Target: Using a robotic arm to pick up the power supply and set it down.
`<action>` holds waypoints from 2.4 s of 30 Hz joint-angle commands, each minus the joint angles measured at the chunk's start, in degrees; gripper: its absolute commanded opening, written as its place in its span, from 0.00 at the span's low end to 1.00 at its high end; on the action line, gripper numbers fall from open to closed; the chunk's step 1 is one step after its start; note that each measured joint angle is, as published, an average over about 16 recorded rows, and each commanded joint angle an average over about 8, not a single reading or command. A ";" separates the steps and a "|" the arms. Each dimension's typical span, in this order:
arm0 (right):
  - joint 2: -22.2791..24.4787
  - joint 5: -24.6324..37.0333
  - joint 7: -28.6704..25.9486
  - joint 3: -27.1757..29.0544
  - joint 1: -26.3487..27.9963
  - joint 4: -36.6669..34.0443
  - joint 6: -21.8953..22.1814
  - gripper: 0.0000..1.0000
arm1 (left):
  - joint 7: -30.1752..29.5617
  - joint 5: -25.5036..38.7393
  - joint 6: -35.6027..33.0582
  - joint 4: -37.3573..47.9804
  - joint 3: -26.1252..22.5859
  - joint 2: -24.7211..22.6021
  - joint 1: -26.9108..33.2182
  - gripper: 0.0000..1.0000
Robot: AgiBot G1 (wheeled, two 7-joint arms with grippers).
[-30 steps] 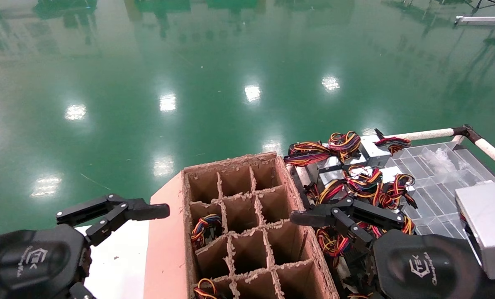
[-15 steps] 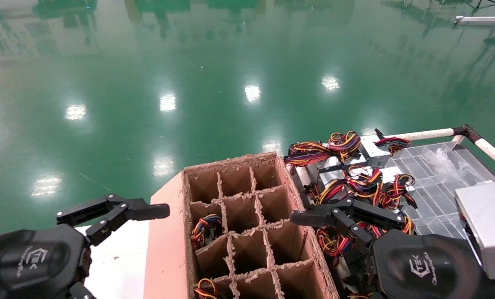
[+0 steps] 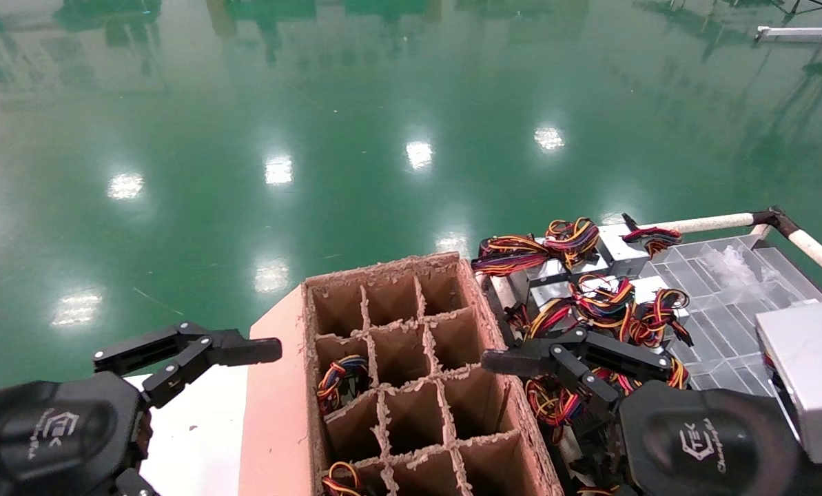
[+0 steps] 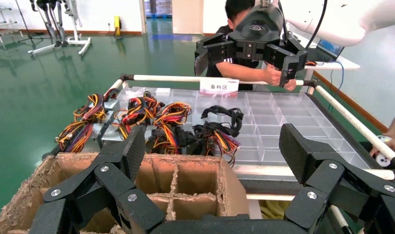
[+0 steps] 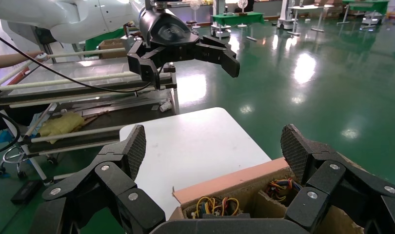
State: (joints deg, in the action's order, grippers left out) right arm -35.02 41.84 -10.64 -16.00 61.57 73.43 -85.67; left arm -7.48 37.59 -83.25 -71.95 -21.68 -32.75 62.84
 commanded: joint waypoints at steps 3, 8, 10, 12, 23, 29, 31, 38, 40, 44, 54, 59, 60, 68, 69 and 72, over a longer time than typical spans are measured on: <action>0.00 0.00 0.00 0.00 0.00 0.00 0.00 1.00 | 0.00 0.00 0.00 0.00 0.00 0.00 0.00 1.00; 0.00 0.00 0.00 0.00 0.00 0.00 0.00 1.00 | 0.00 0.00 0.00 0.00 0.00 0.00 0.00 1.00; 0.00 0.00 0.00 0.00 0.00 0.00 0.00 1.00 | 0.00 0.00 0.00 0.00 0.00 0.00 0.00 1.00; 0.00 0.00 0.00 0.00 0.00 0.00 0.00 1.00 | 0.00 0.00 0.00 0.00 0.00 0.00 0.00 1.00; 0.00 0.00 0.00 0.00 0.00 0.00 0.00 1.00 | 0.00 0.00 0.00 0.00 0.00 0.00 0.00 1.00; 0.00 0.00 0.00 0.00 0.00 0.00 0.00 1.00 | 0.00 0.00 0.00 0.00 0.00 0.00 0.00 1.00; 0.00 0.00 0.00 0.00 0.00 0.00 0.00 1.00 | 0.00 0.00 0.00 0.00 0.00 0.00 0.00 1.00; 0.00 0.00 0.00 0.00 0.00 0.00 0.00 1.00 | 0.00 0.00 0.00 0.00 0.00 0.00 0.00 1.00; 0.00 0.00 0.00 0.00 0.00 0.00 0.00 1.00 | 0.00 0.00 0.00 0.00 0.00 0.00 0.00 1.00; 0.00 0.00 0.00 0.00 0.00 0.00 0.00 1.00 | 0.00 0.00 0.00 0.00 0.00 0.00 0.00 1.00; 0.00 0.00 0.00 0.00 0.00 0.00 0.00 1.00 | 0.00 0.00 0.00 0.00 0.00 0.00 0.00 1.00; 0.00 0.00 0.00 0.00 0.00 0.00 0.00 1.00 | 0.00 0.00 0.00 0.00 0.00 0.00 0.00 1.00; 0.00 0.00 0.00 0.00 0.00 0.00 0.00 1.00 | 0.00 0.00 0.00 0.00 0.00 0.00 0.00 1.00; 0.00 0.00 0.00 0.00 0.00 0.00 0.00 1.00 | 0.00 0.00 0.00 0.00 0.00 0.00 0.00 1.00; 0.00 0.00 0.00 0.00 0.00 0.00 0.00 1.00 | 0.00 0.00 0.00 0.00 0.00 0.00 0.00 1.00; 0.00 0.00 0.00 0.00 0.00 0.00 0.00 1.00 | 0.00 0.00 0.00 0.00 0.00 0.00 0.00 1.00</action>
State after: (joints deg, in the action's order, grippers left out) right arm -35.02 41.84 -10.64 -16.00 61.57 73.43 -85.67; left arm -7.48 37.59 -83.25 -71.95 -21.68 -32.75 62.84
